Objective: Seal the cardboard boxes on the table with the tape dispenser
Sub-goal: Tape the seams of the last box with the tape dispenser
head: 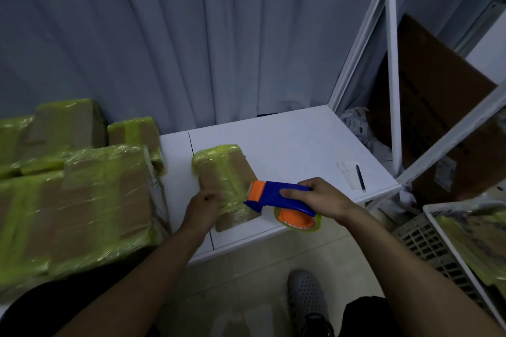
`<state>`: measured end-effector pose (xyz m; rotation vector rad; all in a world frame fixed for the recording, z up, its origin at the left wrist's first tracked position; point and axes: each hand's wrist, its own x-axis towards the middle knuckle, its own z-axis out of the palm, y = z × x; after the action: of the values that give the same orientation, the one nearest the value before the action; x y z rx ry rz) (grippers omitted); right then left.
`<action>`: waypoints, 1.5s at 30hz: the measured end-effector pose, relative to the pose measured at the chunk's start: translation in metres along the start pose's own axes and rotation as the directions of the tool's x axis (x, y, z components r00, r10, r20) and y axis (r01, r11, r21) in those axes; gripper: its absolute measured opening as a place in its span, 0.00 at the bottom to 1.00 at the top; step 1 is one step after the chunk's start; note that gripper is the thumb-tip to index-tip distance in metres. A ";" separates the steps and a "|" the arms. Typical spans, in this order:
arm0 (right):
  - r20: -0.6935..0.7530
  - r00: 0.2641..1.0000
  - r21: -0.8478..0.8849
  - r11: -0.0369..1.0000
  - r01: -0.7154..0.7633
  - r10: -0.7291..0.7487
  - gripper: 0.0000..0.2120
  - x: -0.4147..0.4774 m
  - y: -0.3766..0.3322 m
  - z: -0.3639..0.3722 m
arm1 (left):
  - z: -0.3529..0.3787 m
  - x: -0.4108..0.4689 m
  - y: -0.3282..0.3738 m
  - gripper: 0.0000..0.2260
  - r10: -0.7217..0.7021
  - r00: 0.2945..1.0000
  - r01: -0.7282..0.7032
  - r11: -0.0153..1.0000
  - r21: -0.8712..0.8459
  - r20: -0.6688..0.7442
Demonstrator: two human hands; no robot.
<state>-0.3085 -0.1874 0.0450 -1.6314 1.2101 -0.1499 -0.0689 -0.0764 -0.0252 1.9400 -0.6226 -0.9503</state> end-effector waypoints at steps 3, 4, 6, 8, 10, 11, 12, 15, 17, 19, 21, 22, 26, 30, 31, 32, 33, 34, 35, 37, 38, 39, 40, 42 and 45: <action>-0.022 1.000 -0.090 0.996 0.012 -0.014 0.14 0.004 0.002 -0.006 | 0.008 0.004 -0.001 0.08 -0.031 0.999 0.033 0.998 -0.049 0.032; -0.033 0.999 -0.091 0.996 0.013 -0.016 0.15 0.005 0.003 -0.010 | 0.011 0.006 -0.001 0.08 -0.039 0.998 0.042 0.997 -0.071 0.048; -0.047 0.999 -0.110 0.994 0.020 -0.026 0.15 0.005 0.008 -0.019 | 0.016 0.009 0.002 0.08 -0.011 0.998 0.017 0.993 -0.113 0.059; -0.062 0.997 -0.139 0.989 0.044 -0.053 0.17 0.006 0.013 -0.023 | 0.018 0.010 0.009 0.07 0.059 0.998 -0.056 0.994 -0.094 0.029; -0.085 0.992 -0.176 0.982 0.072 -0.088 0.20 0.007 0.014 -0.027 | 0.016 0.009 0.009 0.08 0.096 0.995 -0.096 0.995 -0.040 -0.007; -0.095 0.989 -0.204 0.975 0.089 -0.110 0.22 0.007 0.013 -0.028 | 0.015 0.006 0.007 0.08 0.107 0.994 -0.107 0.994 -0.032 0.002; -0.107 0.986 -0.234 0.967 0.100 -0.128 0.24 0.007 0.011 -0.029 | 0.013 0.003 0.004 0.09 0.119 0.993 -0.118 0.992 -0.046 0.020; -0.128 0.978 -0.323 0.939 0.116 -0.164 0.24 0.010 0.006 -0.034 | 0.014 -0.008 -0.013 0.08 0.124 0.992 -0.121 0.988 -0.096 0.033; -0.122 0.971 -0.402 0.905 0.141 -0.206 0.23 0.013 0.001 -0.032 | 0.016 -0.013 -0.024 0.08 0.116 0.993 -0.115 0.990 -0.087 0.000; -0.113 0.961 -0.459 0.871 0.176 -0.254 0.22 0.018 -0.006 -0.025 | 0.017 -0.014 -0.032 0.07 0.093 0.995 -0.097 0.990 -0.102 -0.049; -0.101 0.953 -0.496 0.845 0.200 -0.285 0.22 0.023 -0.013 -0.018 | 0.015 -0.012 -0.035 0.07 0.071 0.995 -0.081 0.987 -0.137 -0.075; -0.090 0.951 -0.521 0.828 0.207 -0.294 0.22 0.025 -0.018 -0.014 | 0.015 -0.011 -0.037 0.07 0.060 0.995 -0.072 0.984 -0.160 -0.080; -0.045 0.955 -0.571 0.792 0.217 -0.294 0.20 0.030 -0.032 0.000 | 0.018 -0.006 -0.043 0.08 0.002 0.993 -0.028 0.976 -0.215 -0.121; -0.027 0.955 -0.631 0.747 0.212 -0.294 0.19 0.037 -0.035 0.013 | 0.025 0.000 -0.050 0.08 -0.051 0.992 0.017 0.959 -0.283 -0.116; -0.029 0.955 -0.651 0.731 0.206 -0.295 0.18 0.039 -0.035 0.014 | 0.026 0.001 -0.051 0.08 -0.057 0.992 0.024 0.958 -0.287 -0.109; -0.034 0.954 -0.671 0.715 0.199 -0.298 0.19 0.041 -0.035 0.016 | 0.027 0.003 -0.052 0.08 -0.066 0.993 0.034 0.956 -0.292 -0.101; -0.040 0.953 -0.686 0.702 0.193 -0.301 0.20 0.043 -0.034 0.017 | 0.029 0.005 -0.052 0.08 -0.077 0.993 0.046 0.954 -0.295 -0.093; -0.044 0.952 -0.697 0.692 0.188 -0.302 0.21 0.045 -0.033 0.018 | 0.031 0.006 -0.053 0.08 -0.088 0.993 0.059 0.951 -0.303 -0.082; -0.043 0.952 -0.706 0.683 0.185 -0.302 0.22 0.046 -0.032 0.019 | 0.034 0.009 -0.053 0.08 -0.101 0.993 0.075 0.948 -0.310 -0.067; -0.041 0.954 -0.719 0.672 0.179 -0.298 0.24 0.048 -0.032 0.022 | 0.037 0.012 -0.052 0.08 -0.125 0.991 0.102 0.940 -0.325 -0.050; -0.044 0.955 -0.722 0.670 0.172 -0.292 0.25 0.050 -0.032 0.023 | 0.038 0.014 -0.051 0.08 -0.136 0.990 0.113 0.936 -0.334 -0.047; -0.049 0.958 -0.722 0.672 0.162 -0.283 0.26 0.051 -0.032 0.023 | 0.040 0.017 -0.051 0.07 -0.141 0.989 0.118 0.934 -0.336 -0.044; -0.054 0.962 -0.719 0.678 0.149 -0.268 0.27 0.053 -0.032 0.024 | 0.041 0.020 -0.051 0.07 -0.147 0.988 0.124 0.934 -0.335 -0.043; -0.058 0.970 -0.711 0.692 0.126 -0.236 0.27 0.055 -0.031 0.026 | 0.043 0.024 -0.051 0.06 -0.176 0.984 0.157 0.930 -0.332 -0.028; -0.060 0.975 -0.726 0.680 0.105 -0.214 0.26 0.059 -0.031 0.031 | 0.048 0.032 -0.048 0.08 -0.238 0.971 0.215 0.909 -0.358 -0.021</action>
<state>-0.2414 -0.2133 0.0296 -2.4623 1.3166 0.1325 -0.0861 -0.0982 -0.0950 1.7309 -0.1706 -1.0579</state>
